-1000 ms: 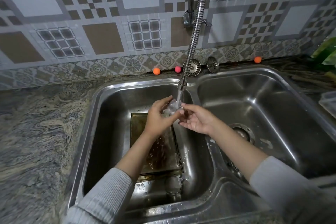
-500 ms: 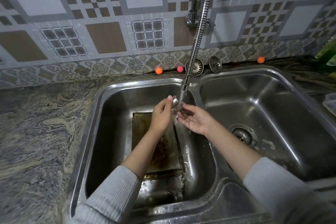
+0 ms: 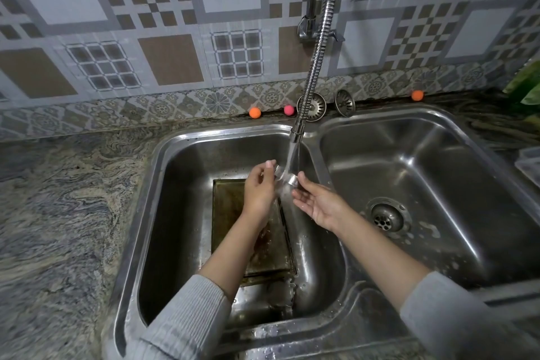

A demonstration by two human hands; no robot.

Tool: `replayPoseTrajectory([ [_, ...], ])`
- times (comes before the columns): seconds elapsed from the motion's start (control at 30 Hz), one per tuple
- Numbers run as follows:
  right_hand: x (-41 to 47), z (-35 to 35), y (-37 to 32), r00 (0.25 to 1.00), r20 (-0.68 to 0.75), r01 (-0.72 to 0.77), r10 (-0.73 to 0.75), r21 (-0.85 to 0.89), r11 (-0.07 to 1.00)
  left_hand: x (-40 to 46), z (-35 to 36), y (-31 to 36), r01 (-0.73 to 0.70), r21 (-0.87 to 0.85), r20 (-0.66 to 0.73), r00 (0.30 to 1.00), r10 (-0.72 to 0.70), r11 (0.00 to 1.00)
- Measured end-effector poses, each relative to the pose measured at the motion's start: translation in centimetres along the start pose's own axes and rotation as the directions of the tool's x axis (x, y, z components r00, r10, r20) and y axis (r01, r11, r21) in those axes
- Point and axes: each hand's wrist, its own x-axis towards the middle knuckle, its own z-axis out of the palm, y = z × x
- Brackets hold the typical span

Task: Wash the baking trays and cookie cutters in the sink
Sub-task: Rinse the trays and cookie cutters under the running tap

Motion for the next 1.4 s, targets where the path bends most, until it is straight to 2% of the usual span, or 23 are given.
replayPoseTrajectory([
  [0.1, -0.3, 0.2, 0.0, 0.999, -0.046, 0.013, -0.017, -0.091, 0.996, 0.0, -0.1, -0.6, -0.026, 0.028, 0.044, 0.999, 0.024, 0.999],
  [0.23, -0.2, 0.5, 0.1, 0.996, -0.064, 0.05, -0.064, -0.206, 0.977, 0.2, -0.6, -0.6, -0.01, -0.017, -0.039, 0.999, 0.009, 1.0],
  [0.47, 0.2, 1.8, 0.6, 0.962, -0.115, 0.213, -0.247, -0.253, 0.944, 0.7, -1.4, -0.7, -0.02, 0.007, -0.007, 1.0, 0.02, 1.0],
  [0.7, 0.8, 1.9, 1.0, 0.932, -0.085, 0.309, -0.353, -0.327, 0.893, 1.0, -1.3, -0.9, -0.058, 0.037, -0.04, 0.997, 0.06, 0.998],
  [0.87, 1.7, 1.2, 1.0, 0.885, -0.052, 0.387, -0.463, -0.472, 0.792, 0.9, -1.0, -1.1, -0.032, 0.056, -0.068, 0.997, 0.036, 0.998],
  [1.0, 2.1, 0.7, 1.0, 0.836, 0.004, 0.444, -0.549, -0.592, 0.672, 0.6, -0.9, -0.7, -0.058, 0.129, -0.079, 0.994, 0.069, 0.99],
  [1.1, 2.1, 0.7, 0.9, 0.824, 0.016, 0.457, -0.566, -0.609, 0.648, 0.9, -1.1, -0.8, -0.059, 0.122, -0.09, 0.993, 0.071, 0.991],
  [1.27, 1.9, 1.3, 0.6, 0.842, 0.043, 0.458, -0.537, -0.582, 0.672, 1.3, -2.1, -0.8, 0.01, 0.11, -0.075, 0.997, -0.002, 0.994],
  [1.4, 1.6, 2.0, 0.5, 0.86, 0.092, 0.457, -0.501, -0.576, 0.678, 0.8, -2.8, -0.6, 0.105, 0.042, 0.071, 0.992, -0.108, 0.994],
])
